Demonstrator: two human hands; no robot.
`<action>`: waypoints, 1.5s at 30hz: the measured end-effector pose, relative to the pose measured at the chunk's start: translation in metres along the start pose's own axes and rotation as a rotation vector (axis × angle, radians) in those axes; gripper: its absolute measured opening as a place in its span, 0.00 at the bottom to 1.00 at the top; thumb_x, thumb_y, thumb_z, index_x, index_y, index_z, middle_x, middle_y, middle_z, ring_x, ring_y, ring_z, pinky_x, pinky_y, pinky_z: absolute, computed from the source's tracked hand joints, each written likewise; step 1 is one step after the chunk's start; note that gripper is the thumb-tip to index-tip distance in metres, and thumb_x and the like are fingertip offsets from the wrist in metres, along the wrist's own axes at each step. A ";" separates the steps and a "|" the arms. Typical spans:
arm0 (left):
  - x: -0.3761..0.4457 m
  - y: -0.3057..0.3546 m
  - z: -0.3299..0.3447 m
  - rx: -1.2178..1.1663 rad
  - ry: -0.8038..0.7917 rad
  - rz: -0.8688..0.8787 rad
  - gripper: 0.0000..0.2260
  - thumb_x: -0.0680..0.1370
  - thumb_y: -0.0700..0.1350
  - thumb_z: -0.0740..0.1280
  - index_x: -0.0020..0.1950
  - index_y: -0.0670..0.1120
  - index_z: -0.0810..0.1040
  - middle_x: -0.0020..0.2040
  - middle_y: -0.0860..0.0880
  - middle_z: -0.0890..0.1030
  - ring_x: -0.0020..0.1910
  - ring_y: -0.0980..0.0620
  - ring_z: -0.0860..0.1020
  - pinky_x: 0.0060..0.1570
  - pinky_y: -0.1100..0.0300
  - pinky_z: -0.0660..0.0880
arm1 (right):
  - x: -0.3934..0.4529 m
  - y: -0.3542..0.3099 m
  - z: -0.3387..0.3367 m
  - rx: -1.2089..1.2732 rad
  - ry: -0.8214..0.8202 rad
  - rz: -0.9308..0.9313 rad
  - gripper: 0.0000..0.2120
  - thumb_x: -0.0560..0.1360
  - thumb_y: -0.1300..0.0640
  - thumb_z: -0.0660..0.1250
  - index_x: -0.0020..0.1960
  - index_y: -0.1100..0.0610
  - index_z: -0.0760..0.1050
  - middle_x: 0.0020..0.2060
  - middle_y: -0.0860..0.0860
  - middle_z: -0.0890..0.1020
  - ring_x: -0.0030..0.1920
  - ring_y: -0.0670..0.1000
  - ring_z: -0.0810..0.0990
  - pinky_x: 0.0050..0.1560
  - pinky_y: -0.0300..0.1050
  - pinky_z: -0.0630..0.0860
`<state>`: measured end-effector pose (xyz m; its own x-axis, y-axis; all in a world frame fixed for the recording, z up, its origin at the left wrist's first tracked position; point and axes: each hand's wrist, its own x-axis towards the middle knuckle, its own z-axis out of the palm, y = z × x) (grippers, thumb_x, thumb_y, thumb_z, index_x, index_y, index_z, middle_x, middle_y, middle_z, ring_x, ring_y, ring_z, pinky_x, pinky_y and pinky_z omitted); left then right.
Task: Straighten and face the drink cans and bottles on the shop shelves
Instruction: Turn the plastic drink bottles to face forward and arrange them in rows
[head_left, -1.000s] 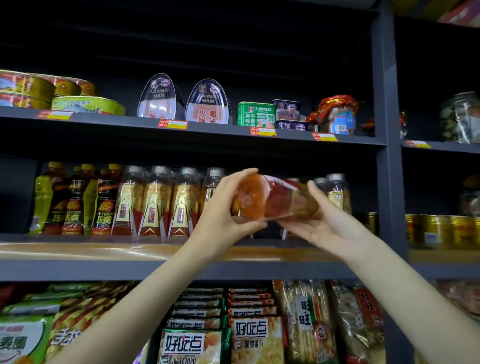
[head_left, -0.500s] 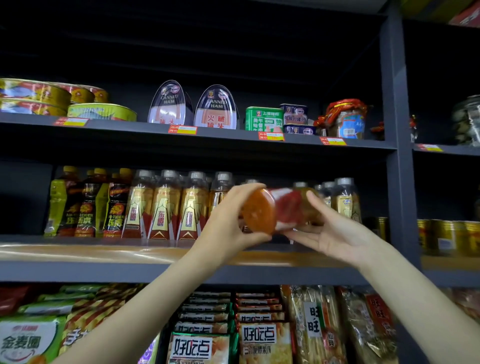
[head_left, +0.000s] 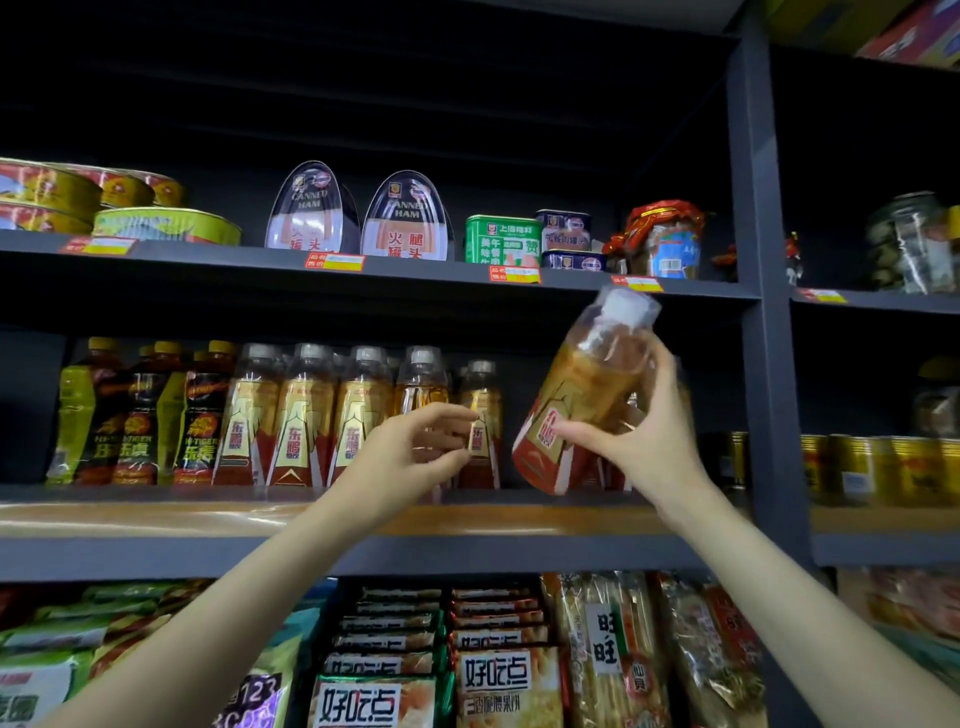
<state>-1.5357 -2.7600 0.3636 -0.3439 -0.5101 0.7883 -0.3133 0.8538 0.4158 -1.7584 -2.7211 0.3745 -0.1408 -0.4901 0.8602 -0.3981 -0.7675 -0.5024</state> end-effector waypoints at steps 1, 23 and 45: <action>0.000 -0.002 0.000 -0.005 0.015 -0.025 0.13 0.76 0.40 0.66 0.57 0.55 0.75 0.54 0.57 0.79 0.52 0.64 0.76 0.48 0.72 0.75 | 0.000 0.003 -0.001 -0.091 -0.030 -0.077 0.46 0.62 0.61 0.79 0.66 0.39 0.54 0.54 0.31 0.66 0.51 0.22 0.68 0.45 0.22 0.70; 0.036 -0.007 0.034 0.286 0.095 -0.080 0.12 0.78 0.42 0.63 0.62 0.49 0.74 0.55 0.53 0.78 0.49 0.50 0.79 0.47 0.61 0.75 | 0.045 0.029 -0.030 0.454 0.068 0.641 0.37 0.68 0.57 0.75 0.71 0.51 0.60 0.49 0.55 0.77 0.44 0.56 0.81 0.36 0.52 0.80; 0.057 -0.046 0.037 0.631 0.119 -0.105 0.17 0.77 0.45 0.62 0.66 0.52 0.71 0.69 0.48 0.66 0.68 0.43 0.62 0.66 0.48 0.64 | 0.069 0.075 -0.002 -0.889 -0.190 0.286 0.58 0.68 0.48 0.76 0.76 0.48 0.30 0.75 0.63 0.53 0.67 0.64 0.70 0.61 0.56 0.72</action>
<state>-1.5734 -2.8316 0.3727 -0.1945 -0.5417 0.8178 -0.8119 0.5567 0.1757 -1.7994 -2.8119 0.3969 -0.2210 -0.7298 0.6470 -0.9261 -0.0510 -0.3738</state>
